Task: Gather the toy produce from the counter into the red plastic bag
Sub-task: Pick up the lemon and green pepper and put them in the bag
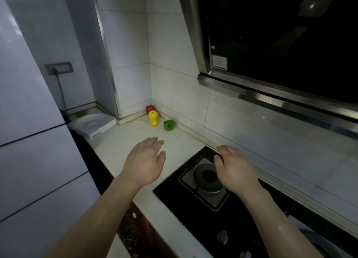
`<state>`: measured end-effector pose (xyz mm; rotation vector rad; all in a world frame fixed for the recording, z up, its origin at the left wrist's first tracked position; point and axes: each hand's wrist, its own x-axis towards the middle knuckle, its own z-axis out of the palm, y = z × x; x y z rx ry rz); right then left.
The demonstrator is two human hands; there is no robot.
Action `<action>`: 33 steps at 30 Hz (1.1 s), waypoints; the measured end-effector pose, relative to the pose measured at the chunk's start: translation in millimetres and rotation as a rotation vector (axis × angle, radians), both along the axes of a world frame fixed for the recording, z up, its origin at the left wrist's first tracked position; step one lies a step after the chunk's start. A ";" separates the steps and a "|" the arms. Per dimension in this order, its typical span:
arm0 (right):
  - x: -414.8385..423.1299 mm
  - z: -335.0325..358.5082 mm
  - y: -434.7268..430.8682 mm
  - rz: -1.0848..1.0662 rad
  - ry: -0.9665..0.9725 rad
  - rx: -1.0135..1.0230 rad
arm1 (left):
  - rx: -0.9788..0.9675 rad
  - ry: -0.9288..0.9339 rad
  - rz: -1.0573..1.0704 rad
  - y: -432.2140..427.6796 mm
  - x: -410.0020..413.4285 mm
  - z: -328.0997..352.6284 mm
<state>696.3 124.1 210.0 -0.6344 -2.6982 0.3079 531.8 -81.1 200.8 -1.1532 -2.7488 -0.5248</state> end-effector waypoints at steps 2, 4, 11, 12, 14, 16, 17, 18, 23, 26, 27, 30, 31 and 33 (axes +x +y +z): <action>-21.0 -0.2 -2.8 -0.001 -0.004 -0.002 | 0.008 -0.012 0.008 -4.1 -21.2 -1.6; -43.0 -1.6 -8.0 -0.012 -0.007 -0.001 | 0.003 -0.021 0.004 -9.8 -45.2 -3.6; -134.7 -8.4 -47.1 -0.053 0.026 -0.036 | 0.022 -0.027 -0.042 -36.7 -139.6 -7.6; -148.4 -9.6 -53.0 -0.063 0.026 -0.043 | 0.023 -0.025 -0.051 -40.7 -153.7 -8.4; -174.7 -10.3 -65.0 -0.073 0.031 -0.041 | 0.031 -0.022 -0.064 -49.2 -181.1 -9.0; -196.5 -10.5 -75.1 -0.097 0.010 -0.031 | 0.040 -0.023 -0.076 -57.1 -205.4 -9.6; -205.4 -11.2 -79.1 -0.104 -0.003 -0.029 | 0.041 -0.021 -0.083 -59.9 -216.2 -9.6; -213.3 -11.6 -82.5 -0.106 -0.008 -0.030 | 0.039 -0.018 -0.090 -62.1 -226.4 -9.7; -249.3 -21.5 -82.2 -0.133 0.018 -0.053 | 0.018 -0.023 -0.117 -57.0 -271.6 -16.4; -272.9 -32.8 -68.0 -0.150 -0.002 -0.060 | 0.001 -0.037 -0.125 -41.6 -295.5 -23.6; -281.4 -37.0 -62.0 -0.152 -0.011 -0.058 | -0.002 -0.043 -0.126 -35.5 -303.0 -26.0; -310.2 -45.9 -41.8 -0.158 -0.037 -0.076 | -0.013 -0.051 -0.123 -16.6 -328.9 -34.0; -320.5 -48.7 -34.1 -0.153 -0.049 -0.090 | -0.018 -0.046 -0.118 -10.1 -338.2 -36.9; -341.5 -53.1 -18.4 -0.138 -0.072 -0.112 | -0.037 -0.039 -0.114 3.4 -357.0 -41.0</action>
